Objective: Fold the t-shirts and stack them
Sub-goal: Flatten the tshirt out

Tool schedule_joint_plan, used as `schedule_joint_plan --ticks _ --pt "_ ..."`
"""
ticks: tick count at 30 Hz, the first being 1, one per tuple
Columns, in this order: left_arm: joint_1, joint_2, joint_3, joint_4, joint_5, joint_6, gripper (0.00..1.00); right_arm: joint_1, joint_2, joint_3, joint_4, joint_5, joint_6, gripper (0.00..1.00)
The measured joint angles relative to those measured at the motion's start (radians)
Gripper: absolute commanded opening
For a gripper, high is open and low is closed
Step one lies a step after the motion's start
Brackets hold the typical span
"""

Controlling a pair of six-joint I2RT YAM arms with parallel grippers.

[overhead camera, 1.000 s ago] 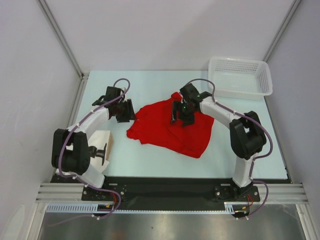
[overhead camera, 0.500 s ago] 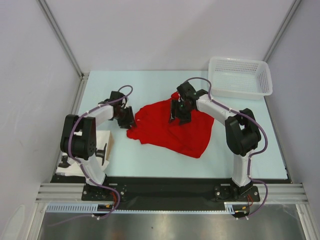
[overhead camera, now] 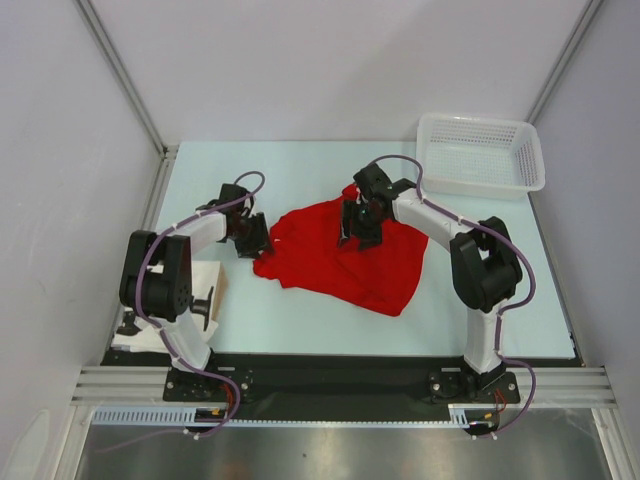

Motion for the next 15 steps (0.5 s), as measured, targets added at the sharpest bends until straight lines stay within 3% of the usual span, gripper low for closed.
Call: schedule_joint_plan --ticks 3,11,13,14,15 --pt "0.000 0.000 0.000 0.000 -0.005 -0.002 0.49 0.000 0.000 0.000 0.000 0.000 -0.001 0.63" --pt "0.000 0.003 -0.002 0.007 -0.050 -0.002 0.18 0.008 0.021 0.018 0.000 0.053 0.009 0.56" --pt "0.000 0.006 -0.002 0.015 -0.063 0.000 0.10 0.018 0.051 0.050 -0.013 0.087 0.019 0.59" --pt "0.000 0.009 -0.002 0.017 -0.067 0.000 0.00 0.026 0.069 0.072 -0.023 0.107 0.027 0.61" --pt "0.001 0.010 -0.001 0.018 -0.069 0.000 0.00 0.035 0.087 0.093 -0.036 0.128 0.030 0.66"
